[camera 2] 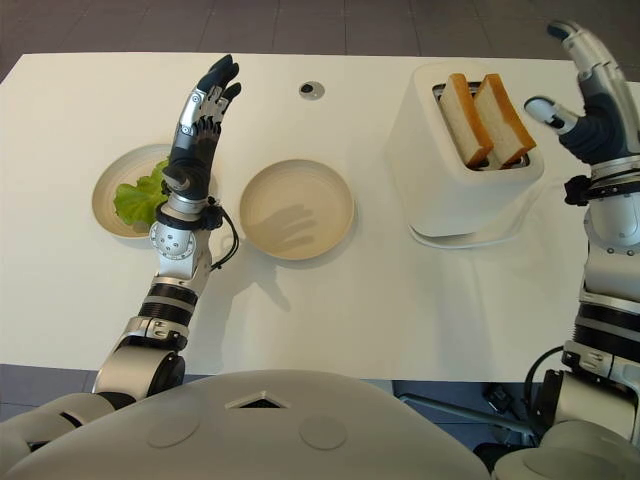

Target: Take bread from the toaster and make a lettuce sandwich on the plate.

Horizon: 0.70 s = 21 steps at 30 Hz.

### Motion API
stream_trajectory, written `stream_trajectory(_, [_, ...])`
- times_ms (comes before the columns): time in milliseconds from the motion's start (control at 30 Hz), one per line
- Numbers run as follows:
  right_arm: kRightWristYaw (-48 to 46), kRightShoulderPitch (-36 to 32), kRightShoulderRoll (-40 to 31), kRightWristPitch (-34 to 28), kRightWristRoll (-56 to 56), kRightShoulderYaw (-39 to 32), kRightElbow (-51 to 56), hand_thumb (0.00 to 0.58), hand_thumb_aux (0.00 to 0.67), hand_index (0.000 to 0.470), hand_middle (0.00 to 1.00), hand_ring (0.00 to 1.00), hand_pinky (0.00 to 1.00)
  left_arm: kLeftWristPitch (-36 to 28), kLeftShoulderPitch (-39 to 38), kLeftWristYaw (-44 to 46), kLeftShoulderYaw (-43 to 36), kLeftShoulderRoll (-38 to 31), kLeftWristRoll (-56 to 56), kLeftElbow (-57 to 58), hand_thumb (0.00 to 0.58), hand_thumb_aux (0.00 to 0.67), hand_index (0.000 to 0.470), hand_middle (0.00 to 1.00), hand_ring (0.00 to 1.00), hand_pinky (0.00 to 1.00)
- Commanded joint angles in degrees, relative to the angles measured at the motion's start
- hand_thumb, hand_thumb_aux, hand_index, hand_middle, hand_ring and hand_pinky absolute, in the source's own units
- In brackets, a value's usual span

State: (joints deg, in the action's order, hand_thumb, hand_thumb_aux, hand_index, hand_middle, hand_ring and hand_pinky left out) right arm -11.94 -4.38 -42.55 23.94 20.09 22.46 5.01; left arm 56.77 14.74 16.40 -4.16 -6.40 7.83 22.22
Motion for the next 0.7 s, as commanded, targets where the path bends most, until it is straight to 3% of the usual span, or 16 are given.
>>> stream_trajectory(33, [-3.01, 3.19, -3.10, -0.13, 1.39, -3.52, 2.08, 0.000, 0.000, 0.000, 0.00, 0.00, 0.00, -0.85, -0.06, 0.73, 0.06, 0.11, 0.33, -0.54, 0.000, 0.000, 0.000, 0.00, 0.00, 0.00])
stream_trajectory(300, [-2.58, 4.71, -5.40, 0.56, 0.45, -4.89, 4.24, 0.000, 0.000, 0.000, 0.00, 0.00, 0.00, -1.05, -0.38, 1.31, 0.18, 0.51, 0.22, -0.93, 0.000, 0.000, 0.000, 0.00, 0.00, 0.00])
stream_trajectory(367, [-2.12, 4.58, -5.29, 1.06, -0.10, -5.25, 4.19, 0.120, 0.074, 0.052, 0.00, 0.00, 0.00, -1.04, -0.53, 1.35, 0.25, 0.51, 0.15, -0.96, 0.000, 0.000, 0.000, 0.00, 0.00, 0.00])
stream_trajectory(467, [-1.00, 4.35, -5.60, 1.01, -0.09, -4.85, 4.93, 0.205, 0.131, 0.092, 0.00, 0.00, 0.00, -1.06, -0.68, 1.39, 0.43, 0.48, 0.03, -1.02, 0.000, 0.000, 0.000, 0.00, 0.00, 0.00])
stream_trajectory(533, [0.05, 4.22, -5.91, 0.81, 0.02, -4.16, 5.80, 0.120, 0.074, 0.052, 0.00, 0.00, 0.00, -1.00, -0.69, 1.41, 0.45, 0.49, -0.10, -0.95, 0.000, 0.000, 0.000, 0.00, 0.00, 0.00])
stream_trajectory(600, [0.83, 4.05, -6.12, 0.75, -0.04, -3.78, 6.41, 0.079, 0.047, 0.033, 0.00, 0.00, 0.00, -0.87, -0.67, 1.45, 0.42, 0.54, -0.18, -0.79, 0.000, 0.000, 0.000, 0.00, 0.00, 0.00])
stream_trajectory(667, [1.20, 4.06, -6.27, 0.79, -0.08, -3.78, 6.71, 0.100, 0.060, 0.042, 0.00, 0.00, 0.00, -0.83, -0.68, 1.44, 0.36, 0.59, -0.36, -0.70, 0.000, 0.000, 0.000, 0.00, 0.00, 0.00])
stream_trajectory(700, [1.33, 4.08, -6.34, 0.81, -0.11, -3.81, 6.83, 0.083, 0.050, 0.035, 0.00, 0.00, 0.00, -0.84, -0.70, 1.44, 0.35, 0.58, -0.42, -0.70, 0.000, 0.000, 0.000, 0.00, 0.00, 0.00])
